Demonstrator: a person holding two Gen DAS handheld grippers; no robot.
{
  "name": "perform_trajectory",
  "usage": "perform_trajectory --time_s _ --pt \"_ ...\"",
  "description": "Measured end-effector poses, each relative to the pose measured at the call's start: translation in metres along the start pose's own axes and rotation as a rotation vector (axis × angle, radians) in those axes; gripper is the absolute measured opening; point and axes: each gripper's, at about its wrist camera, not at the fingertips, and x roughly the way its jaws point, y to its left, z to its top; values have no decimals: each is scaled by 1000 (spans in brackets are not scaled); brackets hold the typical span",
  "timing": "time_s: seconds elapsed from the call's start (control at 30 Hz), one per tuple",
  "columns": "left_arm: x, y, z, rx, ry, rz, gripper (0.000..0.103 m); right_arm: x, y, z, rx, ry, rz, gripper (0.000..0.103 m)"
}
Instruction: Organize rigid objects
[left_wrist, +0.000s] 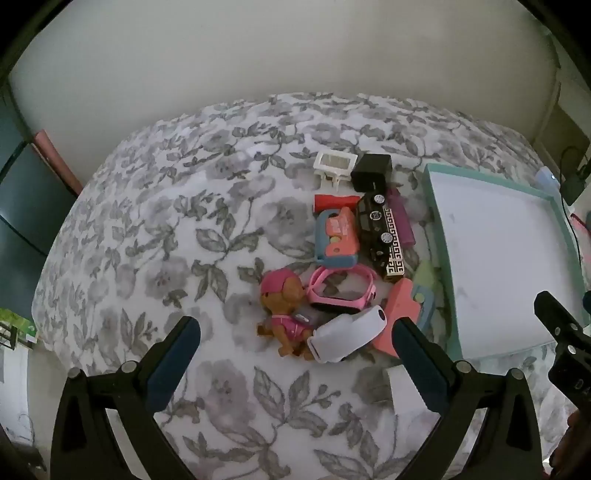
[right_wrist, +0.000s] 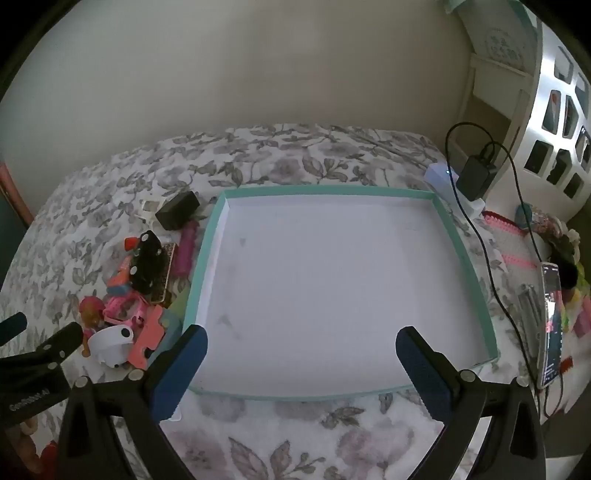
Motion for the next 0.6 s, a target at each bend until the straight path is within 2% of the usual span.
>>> perform_trajectory --time_s 0.6 --pt "0 2 -1 -7 11 -8 103 -1 2 0 0 7 -5 103"
